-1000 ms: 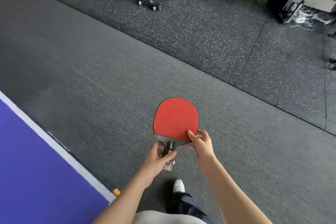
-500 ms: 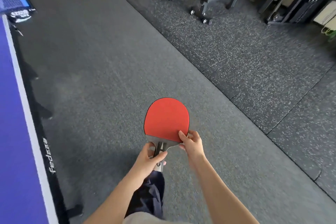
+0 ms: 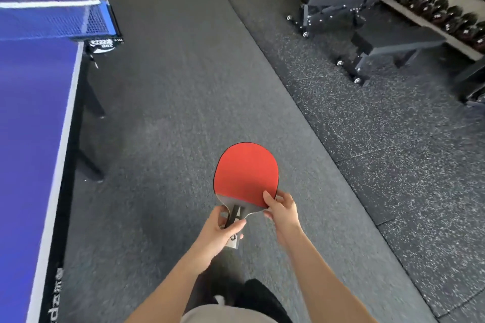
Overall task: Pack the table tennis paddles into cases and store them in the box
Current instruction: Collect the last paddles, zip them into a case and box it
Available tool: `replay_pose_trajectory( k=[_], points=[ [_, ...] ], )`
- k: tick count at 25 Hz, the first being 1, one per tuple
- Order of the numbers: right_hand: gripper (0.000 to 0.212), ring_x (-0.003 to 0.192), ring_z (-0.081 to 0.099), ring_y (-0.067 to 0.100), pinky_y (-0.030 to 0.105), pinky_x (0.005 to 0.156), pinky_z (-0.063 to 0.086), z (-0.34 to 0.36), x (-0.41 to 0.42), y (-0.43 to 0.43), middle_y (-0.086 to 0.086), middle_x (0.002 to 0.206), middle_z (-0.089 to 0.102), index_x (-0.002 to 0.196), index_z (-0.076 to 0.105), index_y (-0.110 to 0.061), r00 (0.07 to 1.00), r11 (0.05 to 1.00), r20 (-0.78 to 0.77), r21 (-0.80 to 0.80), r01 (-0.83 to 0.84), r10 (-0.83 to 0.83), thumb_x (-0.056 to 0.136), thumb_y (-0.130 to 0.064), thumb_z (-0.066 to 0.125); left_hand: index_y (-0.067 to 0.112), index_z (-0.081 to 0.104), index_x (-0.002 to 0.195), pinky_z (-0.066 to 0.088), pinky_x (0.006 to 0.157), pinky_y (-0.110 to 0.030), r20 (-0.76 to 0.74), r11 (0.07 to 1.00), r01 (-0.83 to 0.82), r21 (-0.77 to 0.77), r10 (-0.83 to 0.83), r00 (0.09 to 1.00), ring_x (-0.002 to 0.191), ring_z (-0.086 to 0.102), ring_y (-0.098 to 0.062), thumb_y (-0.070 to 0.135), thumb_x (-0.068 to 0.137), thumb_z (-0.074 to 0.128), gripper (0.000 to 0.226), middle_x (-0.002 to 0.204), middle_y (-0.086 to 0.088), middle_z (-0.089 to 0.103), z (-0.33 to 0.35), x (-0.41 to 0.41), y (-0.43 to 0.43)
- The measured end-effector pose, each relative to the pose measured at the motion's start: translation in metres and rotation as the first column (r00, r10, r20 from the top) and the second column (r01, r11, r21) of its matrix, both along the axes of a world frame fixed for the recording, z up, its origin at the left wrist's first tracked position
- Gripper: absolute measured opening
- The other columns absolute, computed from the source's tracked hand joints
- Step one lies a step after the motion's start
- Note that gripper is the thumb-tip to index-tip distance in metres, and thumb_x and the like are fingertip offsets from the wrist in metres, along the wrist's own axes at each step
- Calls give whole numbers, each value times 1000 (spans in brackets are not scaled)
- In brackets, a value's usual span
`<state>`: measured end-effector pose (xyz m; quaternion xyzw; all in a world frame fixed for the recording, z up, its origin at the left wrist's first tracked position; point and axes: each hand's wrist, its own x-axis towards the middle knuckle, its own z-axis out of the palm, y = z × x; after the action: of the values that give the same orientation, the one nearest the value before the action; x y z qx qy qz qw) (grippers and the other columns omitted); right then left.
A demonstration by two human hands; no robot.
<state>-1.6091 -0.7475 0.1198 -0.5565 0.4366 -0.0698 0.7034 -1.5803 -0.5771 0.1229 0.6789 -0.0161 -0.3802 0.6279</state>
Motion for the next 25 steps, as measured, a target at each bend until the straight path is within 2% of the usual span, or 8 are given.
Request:
replay_pose_trajectory(
  k=[2,5,8,10,15,18,22,25],
  points=[
    [30,78,59,16,23,63,50,1,41,-16,8,100,58,114,51,-12,999,999,-2,-15,-52,52,88,-16,66,7,48,106,50,62,-16,1,998,-60,-10,60,998,82,71,-21,22,89,67,30,90,-3,66,2,30,-14],
    [33,80,60,15,22,62,49,-6,110,-44,10,103,58,117,51,-10,991,991,-5,-21,-134,134,88,-15,66,1,45,108,54,67,-23,-3,989,-147,-6,147,989,86,71,-27,19,89,67,34,94,-9,64,-3,81,-41],
    [35,90,62,20,22,63,49,-12,174,-75,12,106,59,119,52,-8,978,978,-6,-14,-208,208,88,-17,66,-4,43,108,55,64,-23,-18,969,-245,-3,245,969,84,68,-31,14,89,67,36,94,-13,62,-8,136,-75],
    [34,96,63,22,24,65,49,-11,215,-96,11,108,60,118,52,-9,971,971,-6,4,-238,238,88,-18,66,-1,45,105,55,64,-24,-31,960,-280,-1,280,959,80,66,-28,12,89,67,30,91,-12,63,-5,171,-98],
    [30,95,64,21,24,69,51,-2,315,-134,9,108,62,115,52,-12,943,943,3,11,-332,332,89,-18,65,16,49,96,55,79,-36,-26,929,-369,18,369,929,86,69,-25,18,86,70,23,94,-6,69,-3,257,-136],
    [32,95,65,19,24,69,51,-2,362,-138,6,107,62,117,52,-12,924,924,-5,7,-383,383,89,-20,65,18,50,96,53,76,-34,-49,910,-413,-10,412,910,83,69,-23,20,84,73,26,93,-4,69,-5,300,-141],
    [24,96,66,18,24,70,49,-7,447,-133,4,109,64,110,54,-17,898,898,-5,14,-440,440,89,-21,65,20,54,103,54,87,-41,-58,895,-446,-13,445,894,91,70,-26,23,84,73,28,96,-2,70,-12,377,-135],
    [24,96,66,18,24,70,49,-13,522,-122,4,110,64,110,54,-16,888,888,3,3,-459,459,89,-22,65,21,54,102,54,89,-42,-47,892,-452,-25,451,891,92,68,-26,24,82,75,29,95,-2,69,-21,449,-122]
  ],
)
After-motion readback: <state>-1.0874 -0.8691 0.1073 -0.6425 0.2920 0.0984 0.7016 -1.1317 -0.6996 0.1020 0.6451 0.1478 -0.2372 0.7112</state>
